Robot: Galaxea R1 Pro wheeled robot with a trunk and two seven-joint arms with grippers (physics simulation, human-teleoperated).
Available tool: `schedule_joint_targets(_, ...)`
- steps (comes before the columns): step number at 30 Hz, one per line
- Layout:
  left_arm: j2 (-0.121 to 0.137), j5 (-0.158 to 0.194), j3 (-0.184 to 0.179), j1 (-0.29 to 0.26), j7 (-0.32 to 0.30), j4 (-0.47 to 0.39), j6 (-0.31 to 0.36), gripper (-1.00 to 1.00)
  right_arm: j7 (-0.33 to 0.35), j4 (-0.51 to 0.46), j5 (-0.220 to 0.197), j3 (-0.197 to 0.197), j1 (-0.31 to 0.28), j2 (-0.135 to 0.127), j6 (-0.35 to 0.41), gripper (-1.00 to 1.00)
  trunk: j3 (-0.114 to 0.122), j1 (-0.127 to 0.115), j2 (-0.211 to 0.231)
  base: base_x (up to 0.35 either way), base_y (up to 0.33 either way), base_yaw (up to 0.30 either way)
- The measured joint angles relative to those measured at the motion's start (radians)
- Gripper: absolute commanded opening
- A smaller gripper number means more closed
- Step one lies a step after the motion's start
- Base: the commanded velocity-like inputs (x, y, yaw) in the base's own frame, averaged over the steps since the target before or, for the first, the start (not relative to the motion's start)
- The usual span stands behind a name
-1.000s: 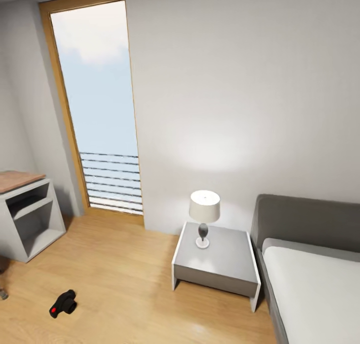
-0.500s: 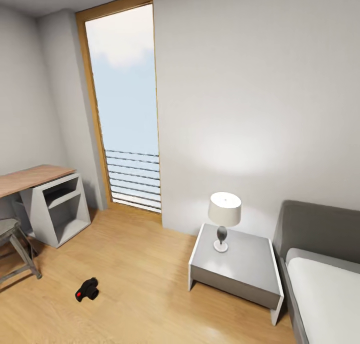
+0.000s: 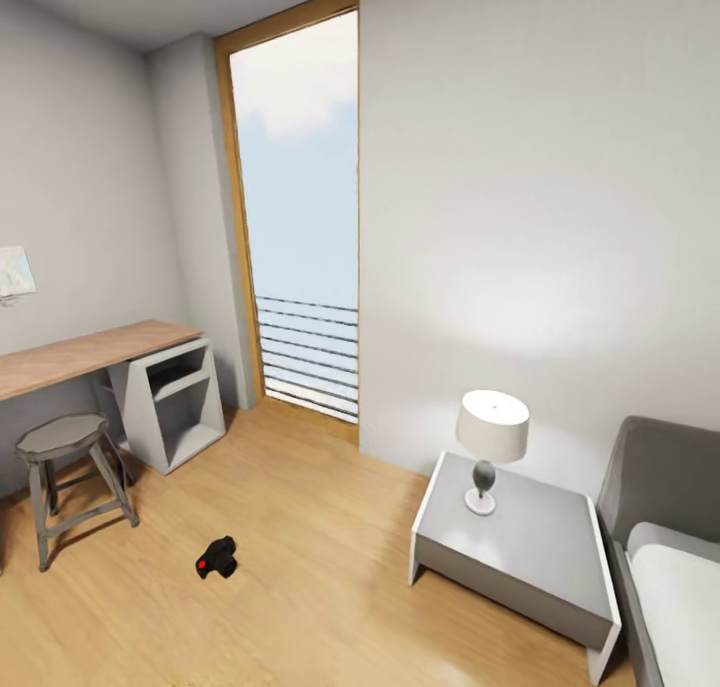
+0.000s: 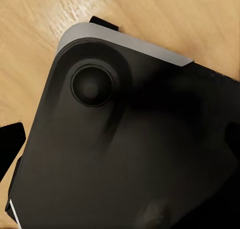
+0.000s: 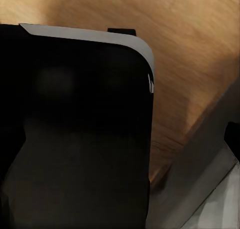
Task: Attach the digital camera to the camera tripod in the bedroom.
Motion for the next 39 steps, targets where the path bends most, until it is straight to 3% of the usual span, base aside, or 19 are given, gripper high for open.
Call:
schedule_joint_targets(14,0.001,0.0,0.0,0.0,0.0,0.001,0.0,1.0,0.001,0.0,0.0,0.0,0.0,0.0,0.0,1.0,0.0,0.0,0.0,0.046,0.015,0.101)
schedule_joint_targets(39,0.0,0.0,0.0,0.0,0.0,0.0,0.0,1.0,0.008,0.0,0.0,0.0,0.0,-0.001,0.0,1.0,0.0,-0.001,0.0,0.273,0.182,0.002)
